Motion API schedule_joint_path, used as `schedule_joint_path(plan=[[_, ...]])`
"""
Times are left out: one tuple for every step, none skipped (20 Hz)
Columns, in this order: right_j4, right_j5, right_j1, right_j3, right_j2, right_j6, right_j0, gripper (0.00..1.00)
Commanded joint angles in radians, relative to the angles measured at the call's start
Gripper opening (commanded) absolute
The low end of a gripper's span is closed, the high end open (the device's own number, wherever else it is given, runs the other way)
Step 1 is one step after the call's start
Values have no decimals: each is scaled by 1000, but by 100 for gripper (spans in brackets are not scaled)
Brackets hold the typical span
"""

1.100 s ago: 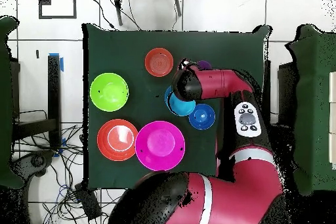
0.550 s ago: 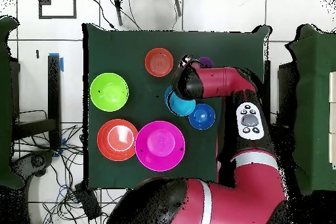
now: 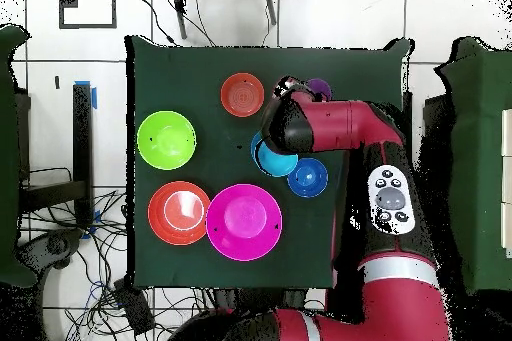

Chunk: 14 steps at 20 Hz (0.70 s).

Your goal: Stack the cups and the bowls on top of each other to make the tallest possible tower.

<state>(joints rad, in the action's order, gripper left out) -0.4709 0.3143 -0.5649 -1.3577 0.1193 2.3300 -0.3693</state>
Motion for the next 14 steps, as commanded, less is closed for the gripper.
schedule_joint_path(plan=[[-14,91,-27,-78,43,-67,12,0],[-16,90,-25,-74,45,-69,10,0],[-16,88,-25,-74,44,-67,11,0],[-17,90,-23,-71,43,-66,13,0],[-17,92,-20,-67,43,-65,14,0],[-13,99,-16,-68,48,-68,12,0],[-6,125,-9,-65,56,-81,8,0],[0,151,-3,-62,64,-94,4,0],[-2,129,-6,-69,59,-81,7,0],[-3,126,-11,-72,55,-78,10,0],[-4,122,-16,-75,52,-75,13,0],[-4,123,-19,-76,51,-74,14,0],[-4,123,-21,-77,50,-74,15,0],[-4,124,-21,-77,47,-70,17,0]])
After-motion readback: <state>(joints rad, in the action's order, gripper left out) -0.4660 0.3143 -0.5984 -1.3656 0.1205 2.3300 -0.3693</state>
